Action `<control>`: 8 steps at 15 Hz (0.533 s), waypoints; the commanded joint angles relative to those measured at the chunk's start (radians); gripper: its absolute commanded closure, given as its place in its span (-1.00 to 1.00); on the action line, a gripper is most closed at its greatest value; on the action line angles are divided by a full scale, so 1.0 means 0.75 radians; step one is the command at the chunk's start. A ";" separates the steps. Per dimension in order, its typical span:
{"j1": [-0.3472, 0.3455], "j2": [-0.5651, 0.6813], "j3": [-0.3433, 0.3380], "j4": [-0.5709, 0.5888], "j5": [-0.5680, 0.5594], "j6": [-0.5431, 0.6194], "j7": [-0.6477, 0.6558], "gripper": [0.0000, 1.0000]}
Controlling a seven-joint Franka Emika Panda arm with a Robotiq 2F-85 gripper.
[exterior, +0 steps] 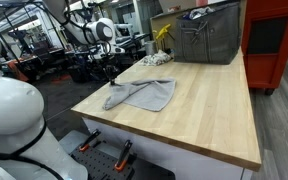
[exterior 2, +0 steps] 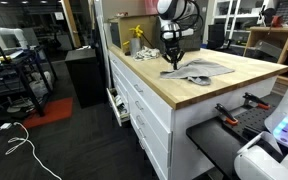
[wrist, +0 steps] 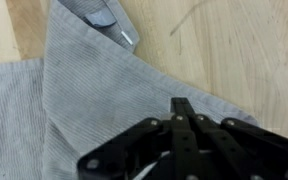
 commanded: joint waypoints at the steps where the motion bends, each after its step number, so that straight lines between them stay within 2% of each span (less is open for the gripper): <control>1: 0.009 0.032 0.001 0.035 0.041 0.031 -0.005 1.00; 8: 0.032 0.121 -0.008 0.112 0.027 0.132 0.023 1.00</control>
